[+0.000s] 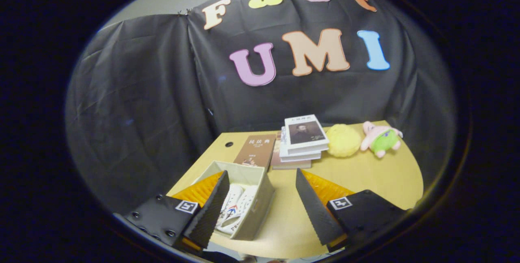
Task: Open the storage box then place both shoes into the box .Put the left shoe in first, then the right shoe, with the right side of both shoes facing outward in a uniform manner.
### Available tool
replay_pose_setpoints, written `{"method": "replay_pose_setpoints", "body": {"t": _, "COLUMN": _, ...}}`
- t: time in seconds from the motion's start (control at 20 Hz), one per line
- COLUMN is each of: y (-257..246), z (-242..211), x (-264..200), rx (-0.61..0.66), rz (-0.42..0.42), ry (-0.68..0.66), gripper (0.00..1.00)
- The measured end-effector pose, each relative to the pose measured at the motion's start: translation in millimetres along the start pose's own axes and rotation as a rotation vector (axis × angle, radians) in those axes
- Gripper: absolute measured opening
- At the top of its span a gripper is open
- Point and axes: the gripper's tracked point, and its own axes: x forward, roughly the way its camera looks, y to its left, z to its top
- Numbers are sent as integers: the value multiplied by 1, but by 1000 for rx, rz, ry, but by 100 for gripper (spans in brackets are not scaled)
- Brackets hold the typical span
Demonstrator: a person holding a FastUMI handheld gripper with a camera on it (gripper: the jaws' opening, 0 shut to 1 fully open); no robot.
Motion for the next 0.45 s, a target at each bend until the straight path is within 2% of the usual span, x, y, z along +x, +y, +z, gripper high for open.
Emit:
{"method": "replay_pose_setpoints", "body": {"t": 0.3, "y": -36, "z": 41, "x": -41, "rx": -54, "rz": -65, "ry": -213, "gripper": 100}}
{"method": "replay_pose_setpoints", "body": {"t": 0.45, "y": -55, "z": 46, "x": -60, "rx": -102, "rz": -128, "ry": -301, "gripper": 100}}
